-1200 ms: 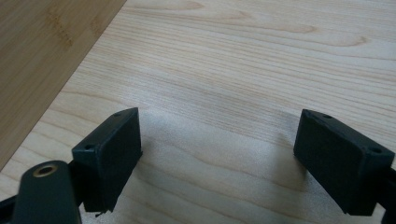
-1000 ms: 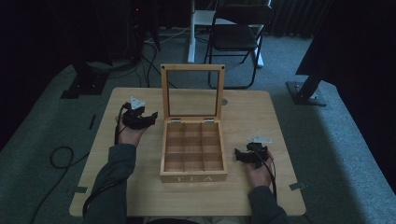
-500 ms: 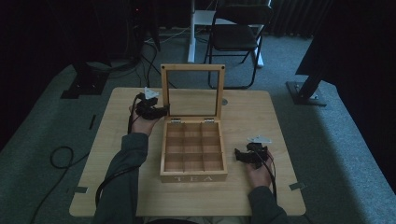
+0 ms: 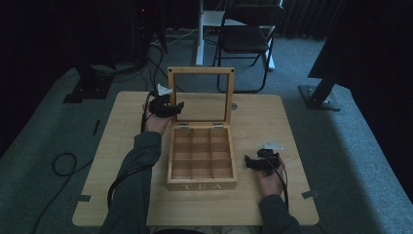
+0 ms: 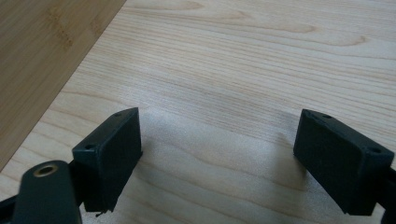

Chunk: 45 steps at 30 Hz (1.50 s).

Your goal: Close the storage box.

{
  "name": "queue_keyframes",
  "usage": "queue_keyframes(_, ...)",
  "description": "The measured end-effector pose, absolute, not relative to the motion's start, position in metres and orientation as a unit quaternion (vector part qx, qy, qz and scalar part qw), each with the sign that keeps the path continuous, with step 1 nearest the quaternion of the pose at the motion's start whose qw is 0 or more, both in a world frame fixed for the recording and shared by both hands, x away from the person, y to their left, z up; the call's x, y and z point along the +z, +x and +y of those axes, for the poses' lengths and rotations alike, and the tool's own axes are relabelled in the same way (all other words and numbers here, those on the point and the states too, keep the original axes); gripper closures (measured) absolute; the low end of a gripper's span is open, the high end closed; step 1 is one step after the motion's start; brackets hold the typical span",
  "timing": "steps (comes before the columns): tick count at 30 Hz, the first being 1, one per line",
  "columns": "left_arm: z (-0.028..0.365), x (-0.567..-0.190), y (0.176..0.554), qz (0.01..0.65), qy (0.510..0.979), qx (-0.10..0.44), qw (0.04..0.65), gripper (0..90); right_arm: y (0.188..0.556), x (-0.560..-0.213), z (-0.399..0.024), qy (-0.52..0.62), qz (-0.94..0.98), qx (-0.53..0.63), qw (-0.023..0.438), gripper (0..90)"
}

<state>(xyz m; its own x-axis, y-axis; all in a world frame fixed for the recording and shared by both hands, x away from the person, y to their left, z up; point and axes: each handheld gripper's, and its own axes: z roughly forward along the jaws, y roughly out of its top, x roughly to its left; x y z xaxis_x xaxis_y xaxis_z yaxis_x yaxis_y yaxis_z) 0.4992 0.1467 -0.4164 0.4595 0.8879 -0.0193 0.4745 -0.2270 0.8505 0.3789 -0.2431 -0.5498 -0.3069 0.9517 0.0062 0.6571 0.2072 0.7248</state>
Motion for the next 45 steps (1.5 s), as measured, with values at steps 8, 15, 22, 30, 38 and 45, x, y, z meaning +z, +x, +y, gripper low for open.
queue_keyframes(8,0.147,-0.412,0.505,0.466,0.734,0.228,0.438,40.9,0.379,-0.550,-0.243,0.542,0.742,0.321,0.230,14.6)
queue_keyframes(15,0.150,-0.411,0.497,0.468,0.726,0.219,0.454,44.0,0.379,-0.550,-0.243,0.542,0.742,0.320,0.230,14.7)
queue_keyframes(22,0.151,-0.411,0.483,0.463,0.716,0.230,0.469,44.2,0.379,-0.550,-0.243,0.543,0.741,0.320,0.230,14.6)
queue_keyframes(30,0.150,-0.410,0.461,0.445,0.719,0.244,0.474,42.1,0.379,-0.550,-0.243,0.543,0.741,0.320,0.230,14.6)
queue_keyframes(38,0.148,-0.409,0.450,0.435,0.726,0.254,0.469,41.0,0.379,-0.550,-0.243,0.543,0.741,0.320,0.230,14.6)
queue_keyframes(45,0.150,-0.410,0.442,0.439,0.720,0.252,0.475,41.0,0.379,-0.550,-0.243,0.543,0.741,0.320,0.230,14.7)
